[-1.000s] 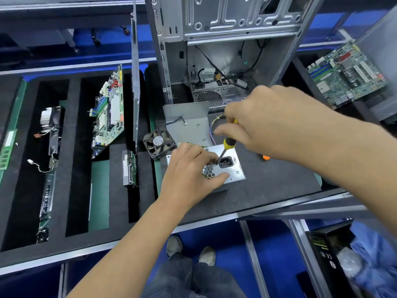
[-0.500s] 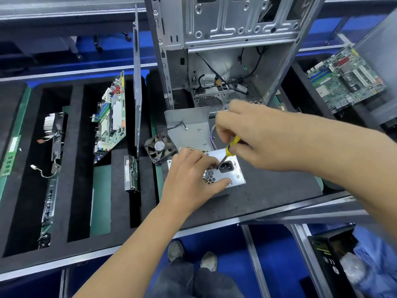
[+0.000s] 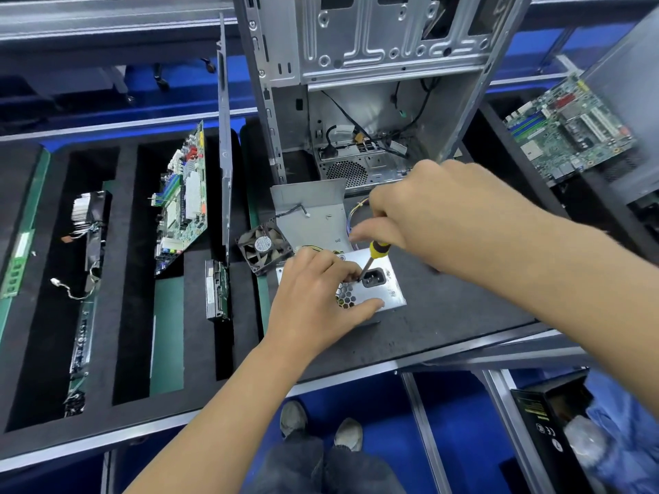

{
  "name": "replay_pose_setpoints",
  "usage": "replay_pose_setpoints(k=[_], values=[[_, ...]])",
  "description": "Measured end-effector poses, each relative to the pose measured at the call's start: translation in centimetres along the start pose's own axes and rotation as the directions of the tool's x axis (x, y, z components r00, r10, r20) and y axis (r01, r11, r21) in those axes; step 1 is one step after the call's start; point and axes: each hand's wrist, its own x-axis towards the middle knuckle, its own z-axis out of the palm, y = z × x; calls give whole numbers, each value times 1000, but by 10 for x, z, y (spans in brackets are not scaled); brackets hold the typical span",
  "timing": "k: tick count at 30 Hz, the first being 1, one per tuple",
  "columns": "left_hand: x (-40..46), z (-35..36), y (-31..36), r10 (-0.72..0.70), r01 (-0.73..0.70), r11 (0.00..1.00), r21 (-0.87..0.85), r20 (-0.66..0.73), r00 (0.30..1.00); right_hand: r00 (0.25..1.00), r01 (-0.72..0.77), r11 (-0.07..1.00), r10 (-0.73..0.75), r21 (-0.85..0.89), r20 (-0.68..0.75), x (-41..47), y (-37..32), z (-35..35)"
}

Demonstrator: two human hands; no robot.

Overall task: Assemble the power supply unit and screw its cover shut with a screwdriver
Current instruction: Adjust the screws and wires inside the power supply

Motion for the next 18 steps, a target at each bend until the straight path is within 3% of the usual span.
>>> replay_pose_setpoints(k=[3,5,10,11,15,18], values=[[0,-1,0,10,-10,1000,4,0,1000,992,99,969,-113,227,49,-7,4,1],[0,-1,1,11,-11,1000,4,5,1000,986,125,962,-149,245,82,-6,5,-1],[0,-1,2,0,0,1000,6,30,1000,996,9,997,-15,-75,-82,-2,-4,3],[0,-1,2,4,-5,1000,8,33,999,994,-9,997,0,-75,-111,-4,-5,4],[-1,-2,3,17,-17,1000,2,33,999,986,167,935,-160,313,-47,-9,-2,3],[-1,-1,1,20,-20,1000,10,32,999,984,170,961,-153,218,-90,-3,0,3]])
